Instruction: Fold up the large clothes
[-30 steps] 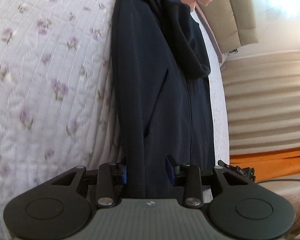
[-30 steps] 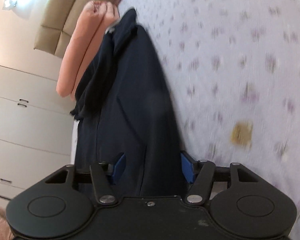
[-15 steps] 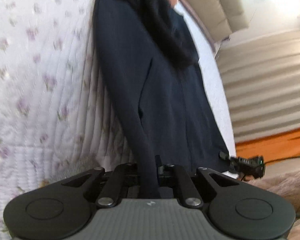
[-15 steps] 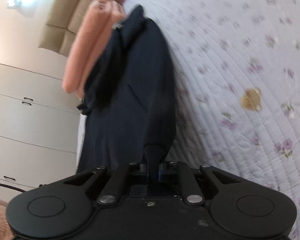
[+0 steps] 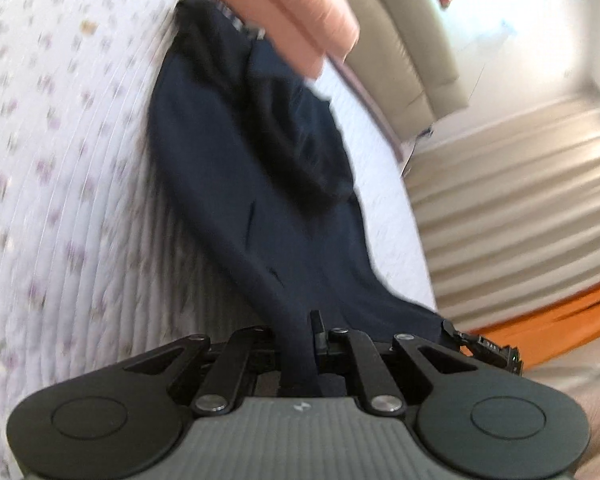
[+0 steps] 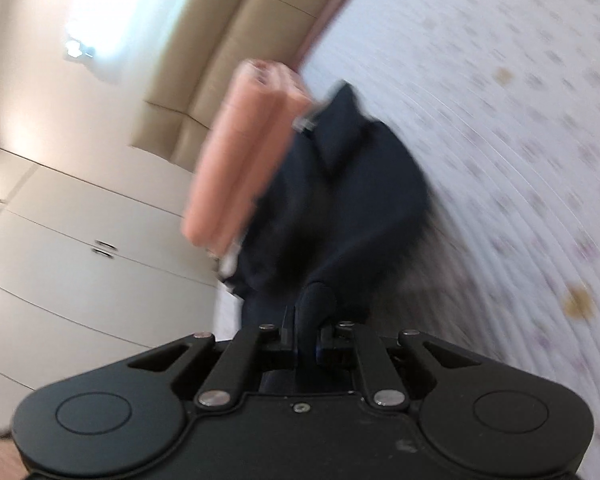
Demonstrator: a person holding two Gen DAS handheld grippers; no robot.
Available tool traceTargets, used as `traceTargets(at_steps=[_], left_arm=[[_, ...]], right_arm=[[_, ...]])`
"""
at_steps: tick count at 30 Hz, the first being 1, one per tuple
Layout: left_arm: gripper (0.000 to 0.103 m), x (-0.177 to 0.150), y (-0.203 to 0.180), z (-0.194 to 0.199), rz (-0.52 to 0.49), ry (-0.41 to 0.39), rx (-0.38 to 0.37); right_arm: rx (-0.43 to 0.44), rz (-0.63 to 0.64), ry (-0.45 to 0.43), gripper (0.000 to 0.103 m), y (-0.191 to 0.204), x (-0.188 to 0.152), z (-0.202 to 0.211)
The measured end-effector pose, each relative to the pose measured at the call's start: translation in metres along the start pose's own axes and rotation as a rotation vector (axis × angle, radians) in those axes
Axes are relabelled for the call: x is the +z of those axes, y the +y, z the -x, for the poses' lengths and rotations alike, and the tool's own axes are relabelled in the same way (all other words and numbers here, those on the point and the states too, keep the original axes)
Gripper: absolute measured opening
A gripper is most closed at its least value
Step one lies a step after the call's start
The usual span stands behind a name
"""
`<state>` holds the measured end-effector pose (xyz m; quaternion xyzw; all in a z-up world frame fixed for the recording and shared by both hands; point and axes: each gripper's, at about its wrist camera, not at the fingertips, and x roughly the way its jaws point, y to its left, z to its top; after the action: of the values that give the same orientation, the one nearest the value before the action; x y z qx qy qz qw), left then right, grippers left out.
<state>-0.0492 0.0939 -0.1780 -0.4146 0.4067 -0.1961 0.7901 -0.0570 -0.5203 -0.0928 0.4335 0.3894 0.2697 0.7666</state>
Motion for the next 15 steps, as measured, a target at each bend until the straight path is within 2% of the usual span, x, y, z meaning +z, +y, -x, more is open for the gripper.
traceTargets(at_steps=[4, 8, 12, 15], left_arm=[[0.007, 0.041, -0.024, 0.005, -0.023, -0.093, -0.049], [0.007, 0.101, -0.056, -0.002, -0.069, -0.176, -0.018], [0.007, 0.155, -0.068, -0.018, -0.085, -0.283, 0.001], [0.007, 0.193, -0.059, -0.033, -0.039, -0.328, 0.012]], right_arm=[[0.051, 0.051, -0.059, 0.01, 0.043, 0.053, -0.028], [0.094, 0.154, -0.112, 0.01, 0.084, 0.11, -0.069], [0.075, 0.162, -0.133, 0.01, 0.098, 0.162, -0.119], [0.053, 0.154, -0.141, 0.01, 0.099, 0.197, -0.159]])
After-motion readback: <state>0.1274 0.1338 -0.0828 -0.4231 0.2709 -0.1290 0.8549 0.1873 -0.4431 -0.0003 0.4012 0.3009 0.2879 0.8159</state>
